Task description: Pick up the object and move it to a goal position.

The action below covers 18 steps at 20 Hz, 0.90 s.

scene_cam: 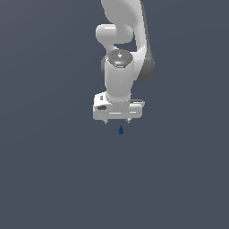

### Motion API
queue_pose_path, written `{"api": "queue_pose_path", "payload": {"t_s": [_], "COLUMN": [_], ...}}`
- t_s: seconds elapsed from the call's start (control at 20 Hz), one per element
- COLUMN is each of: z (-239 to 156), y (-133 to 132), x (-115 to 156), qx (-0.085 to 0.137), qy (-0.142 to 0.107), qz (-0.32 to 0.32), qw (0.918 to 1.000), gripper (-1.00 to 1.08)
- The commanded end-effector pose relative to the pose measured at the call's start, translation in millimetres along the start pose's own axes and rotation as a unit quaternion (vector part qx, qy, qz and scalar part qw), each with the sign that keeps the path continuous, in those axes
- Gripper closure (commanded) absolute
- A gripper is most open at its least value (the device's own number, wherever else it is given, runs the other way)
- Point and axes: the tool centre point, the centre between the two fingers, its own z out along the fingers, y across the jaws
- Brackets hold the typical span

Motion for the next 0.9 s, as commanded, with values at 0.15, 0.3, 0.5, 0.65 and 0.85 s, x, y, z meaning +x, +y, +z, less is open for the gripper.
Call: {"api": "queue_pose_path", "payload": {"t_s": [0.15,0.3,0.5,0.65,0.85], "z": [-1.2,-4.4,-6.8,-6.1,-4.2], "y": [0.0,0.3,0.6,0.4,-0.5], "x": [0.9,3.2,4.7,4.4,3.6], "qx": [0.002,0.006,0.008,0.008,0.008], "qy": [-0.001,-0.002,-0.003,-0.003,-0.003], "qz": [0.002,0.005,0.006,0.007,0.019], "qw": [1.0,1.0,0.9999,0.9999,0.9998], "gripper": [-0.92,-0.92,-0.92,-0.92,-0.92]}}
